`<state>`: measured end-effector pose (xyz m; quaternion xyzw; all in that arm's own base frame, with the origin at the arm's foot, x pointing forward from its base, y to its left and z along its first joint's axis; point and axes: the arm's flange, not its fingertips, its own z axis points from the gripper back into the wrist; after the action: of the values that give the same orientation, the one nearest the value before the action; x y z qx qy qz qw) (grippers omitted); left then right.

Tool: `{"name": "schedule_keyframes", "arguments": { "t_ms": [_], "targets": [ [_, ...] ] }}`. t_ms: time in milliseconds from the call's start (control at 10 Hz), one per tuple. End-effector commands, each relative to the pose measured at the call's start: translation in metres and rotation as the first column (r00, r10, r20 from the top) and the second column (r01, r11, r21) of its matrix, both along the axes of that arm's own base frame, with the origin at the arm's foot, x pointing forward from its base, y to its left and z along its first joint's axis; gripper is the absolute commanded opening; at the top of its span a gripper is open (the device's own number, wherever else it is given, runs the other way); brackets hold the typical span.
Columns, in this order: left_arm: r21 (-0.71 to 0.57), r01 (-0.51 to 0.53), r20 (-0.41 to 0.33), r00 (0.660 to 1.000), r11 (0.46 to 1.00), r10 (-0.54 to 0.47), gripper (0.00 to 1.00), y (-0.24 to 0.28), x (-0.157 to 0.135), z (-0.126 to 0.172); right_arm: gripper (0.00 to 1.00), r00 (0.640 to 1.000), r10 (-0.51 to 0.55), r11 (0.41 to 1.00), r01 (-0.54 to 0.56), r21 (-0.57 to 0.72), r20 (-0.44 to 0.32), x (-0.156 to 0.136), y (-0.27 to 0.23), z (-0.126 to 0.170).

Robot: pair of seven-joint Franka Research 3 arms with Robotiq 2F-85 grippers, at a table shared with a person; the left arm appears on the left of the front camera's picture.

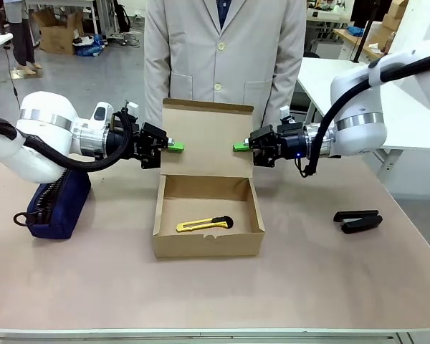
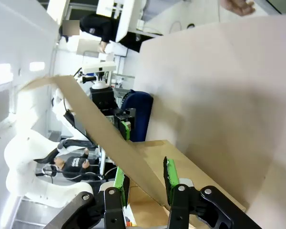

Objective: Pack the item into the box.
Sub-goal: Close the Mailer Box.

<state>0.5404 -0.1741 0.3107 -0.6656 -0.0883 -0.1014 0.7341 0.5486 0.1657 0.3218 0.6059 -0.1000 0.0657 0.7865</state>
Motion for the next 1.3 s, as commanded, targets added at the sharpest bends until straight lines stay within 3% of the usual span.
{"name": "schedule_keyframes", "arguments": {
  "t_ms": [0, 100, 600, 700, 900, 1200],
  "targets": [
    [-0.012, -0.16, -0.058, 0.986, 0.987, 0.159, 0.41, -0.003, -0.015, 0.011, 0.41, 0.992, -0.045, 0.999, 0.041, 0.03, 0.116, -0.018, 0.004, 0.003],
    [0.0, 0.0, 0.0, 1.0, 1.0, 0.0, 0.41, 0.0, 0.0, 0.0, 0.41, 1.0, 0.0, 1.0, 0.0, 0.0, 0.0, 0.0, 0.0, 0.0],
    [0.0, 0.0, 0.0, 1.0, 1.0, 0.0, 0.41, 0.0, 0.0, 0.0, 0.41, 1.0, -0.006, 1.0, 0.006, 0.008, 0.022, -0.005, -0.001, -0.005],
    [0.005, -0.018, -0.013, 1.0, 1.0, 0.019, 0.41, -0.001, -0.002, -0.001, 0.41, 0.998, 0.023, 0.999, -0.026, 0.041, 0.057, -0.004, 0.0, -0.005],
    [-0.044, -0.023, 0.184, 0.982, 0.999, 0.031, 0.41, 0.002, -0.006, 0.002, 0.41, 0.968, 0.072, 0.986, -0.105, 0.128, 0.241, -0.007, 0.0, -0.004],
    [-0.099, -0.003, 0.401, 0.915, 0.995, 0.043, 0.41, 0.013, -0.019, 0.007, 0.41, 0.874, 0.077, 0.976, -0.164, 0.141, 0.48, -0.02, -0.009, 0.002]
  ]
}}
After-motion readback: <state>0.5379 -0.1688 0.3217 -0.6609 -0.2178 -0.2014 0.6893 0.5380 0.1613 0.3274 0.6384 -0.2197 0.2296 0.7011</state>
